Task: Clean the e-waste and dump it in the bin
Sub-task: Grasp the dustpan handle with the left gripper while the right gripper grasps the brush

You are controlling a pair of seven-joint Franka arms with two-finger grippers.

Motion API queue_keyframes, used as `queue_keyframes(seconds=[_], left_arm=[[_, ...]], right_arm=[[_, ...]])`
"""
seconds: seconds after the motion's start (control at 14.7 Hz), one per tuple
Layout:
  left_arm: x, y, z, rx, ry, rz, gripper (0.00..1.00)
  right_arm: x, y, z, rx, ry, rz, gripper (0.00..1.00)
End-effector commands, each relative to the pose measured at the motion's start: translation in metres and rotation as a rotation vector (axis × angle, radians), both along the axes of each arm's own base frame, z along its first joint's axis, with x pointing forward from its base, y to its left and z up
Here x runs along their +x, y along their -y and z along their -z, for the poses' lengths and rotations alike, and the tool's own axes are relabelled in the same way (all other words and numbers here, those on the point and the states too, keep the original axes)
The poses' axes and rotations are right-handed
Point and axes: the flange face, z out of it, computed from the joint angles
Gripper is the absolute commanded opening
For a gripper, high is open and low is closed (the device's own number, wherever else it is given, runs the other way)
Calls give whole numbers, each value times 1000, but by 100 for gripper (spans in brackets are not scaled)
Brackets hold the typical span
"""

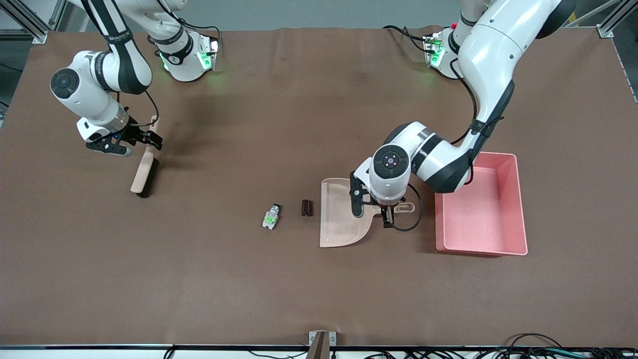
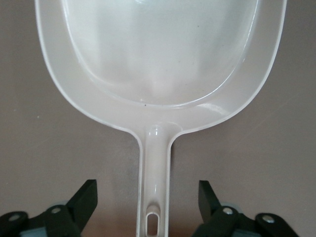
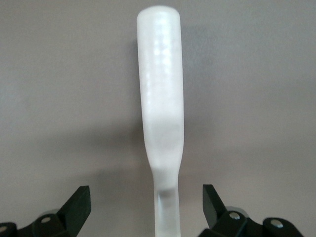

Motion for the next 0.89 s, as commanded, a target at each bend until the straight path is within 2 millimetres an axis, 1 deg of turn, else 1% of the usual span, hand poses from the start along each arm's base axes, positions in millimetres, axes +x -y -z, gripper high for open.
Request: queue_keyframes(seconds=[0.0,0.14,0.27,0.48,0.75,0.82], left_arm=[[4,2,3,3,12,30,84],[5,1,4,13,19,38,82],[5,1,6,14,16,38,81],[2,1,16,19,-1,30,81],[0,1,31,24,-21,32,79],[0,1,34,25,-26,34,78]], right_arm=[[0,10,16,0,9,12,100],[3,11,16,-1,12,14,100],[7,11,16,-3,21,12,96],[11,11,21,-8,39,11,89],[18,13,26,-14,52,9,85],[18,14,27,-14,51,10,81]])
